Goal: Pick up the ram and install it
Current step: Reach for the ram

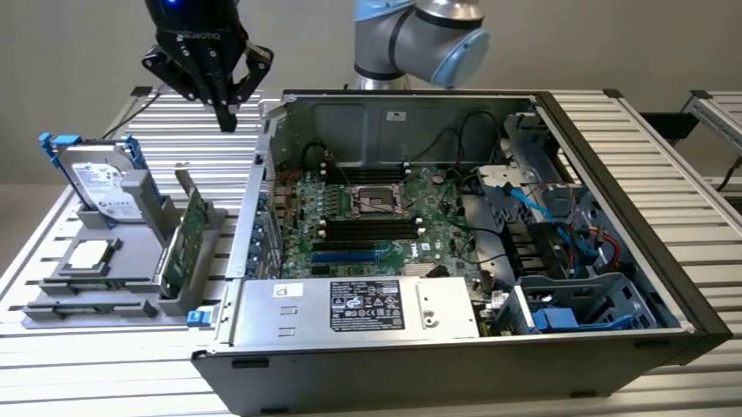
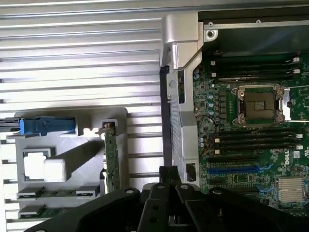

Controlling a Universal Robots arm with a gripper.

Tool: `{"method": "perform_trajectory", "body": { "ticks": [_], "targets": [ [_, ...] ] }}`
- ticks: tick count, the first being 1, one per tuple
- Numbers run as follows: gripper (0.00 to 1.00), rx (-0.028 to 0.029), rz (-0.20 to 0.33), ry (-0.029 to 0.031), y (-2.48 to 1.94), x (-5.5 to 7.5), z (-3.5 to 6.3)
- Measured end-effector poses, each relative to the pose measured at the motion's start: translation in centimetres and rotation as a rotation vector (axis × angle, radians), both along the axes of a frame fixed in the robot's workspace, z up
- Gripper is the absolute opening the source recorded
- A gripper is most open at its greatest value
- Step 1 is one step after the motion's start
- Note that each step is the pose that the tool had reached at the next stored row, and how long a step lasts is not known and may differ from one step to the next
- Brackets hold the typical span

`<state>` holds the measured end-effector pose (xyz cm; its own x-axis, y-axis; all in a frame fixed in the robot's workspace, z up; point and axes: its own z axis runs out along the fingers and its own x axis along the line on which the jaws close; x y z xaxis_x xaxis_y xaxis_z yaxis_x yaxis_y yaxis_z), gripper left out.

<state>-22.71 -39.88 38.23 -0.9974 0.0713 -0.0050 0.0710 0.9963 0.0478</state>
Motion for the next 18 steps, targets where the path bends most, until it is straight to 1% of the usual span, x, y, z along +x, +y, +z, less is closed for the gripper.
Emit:
{"method": "perform_trajectory", "body": {
  "ticks": [6,18],
  "targets": [
    [0.11,0.0,0.0,0.0016,0.0,-2.7,-0.5],
    [0.11,-0.0001,0.0,0.0133,-0.06,-8.2,-1.82]
  ]
}}
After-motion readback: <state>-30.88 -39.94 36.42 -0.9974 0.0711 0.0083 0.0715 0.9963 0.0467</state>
